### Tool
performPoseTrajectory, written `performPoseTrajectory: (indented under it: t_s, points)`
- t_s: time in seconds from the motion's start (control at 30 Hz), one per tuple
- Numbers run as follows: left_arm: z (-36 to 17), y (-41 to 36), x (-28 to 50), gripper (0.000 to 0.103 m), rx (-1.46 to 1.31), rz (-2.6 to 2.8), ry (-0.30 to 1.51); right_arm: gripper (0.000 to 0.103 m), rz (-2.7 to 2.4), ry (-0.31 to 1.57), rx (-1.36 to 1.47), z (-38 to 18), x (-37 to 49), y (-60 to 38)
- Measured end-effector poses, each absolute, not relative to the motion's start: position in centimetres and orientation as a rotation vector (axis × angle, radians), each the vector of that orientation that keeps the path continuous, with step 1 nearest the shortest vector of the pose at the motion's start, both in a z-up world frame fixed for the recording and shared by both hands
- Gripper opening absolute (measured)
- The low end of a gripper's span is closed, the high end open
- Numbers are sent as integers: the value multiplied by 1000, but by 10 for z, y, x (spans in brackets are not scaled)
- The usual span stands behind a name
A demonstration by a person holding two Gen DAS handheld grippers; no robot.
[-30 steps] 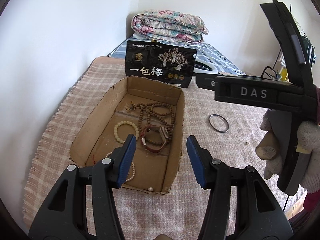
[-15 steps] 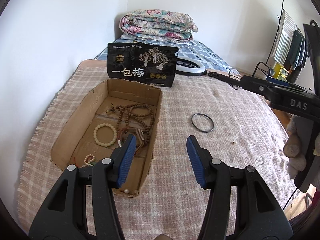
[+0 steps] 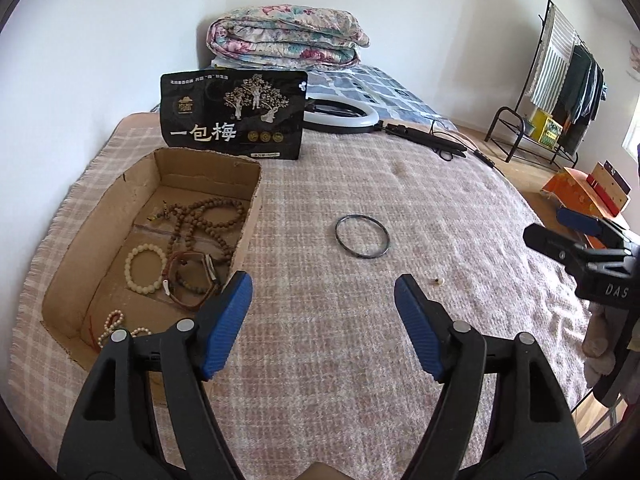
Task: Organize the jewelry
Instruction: 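Move the left tool to the dark bangle while the right tool reaches another pearl bead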
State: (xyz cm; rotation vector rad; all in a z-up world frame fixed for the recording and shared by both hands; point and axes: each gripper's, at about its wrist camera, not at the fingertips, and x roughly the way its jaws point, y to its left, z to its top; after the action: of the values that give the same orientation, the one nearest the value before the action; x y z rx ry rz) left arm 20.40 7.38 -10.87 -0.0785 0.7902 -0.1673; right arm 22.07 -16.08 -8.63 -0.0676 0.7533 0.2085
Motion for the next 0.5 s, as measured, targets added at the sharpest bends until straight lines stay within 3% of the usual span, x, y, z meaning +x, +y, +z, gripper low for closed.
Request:
performPoseTrajectory:
  t_s: [0.17,0.5]
  points:
    - [-121,56,220,76,-71,-185,806,102,275,810,-65,-119,214,-172]
    - [-160,26,269,78,-55,-187,870,87,377,872,-108,-155,223,-167]
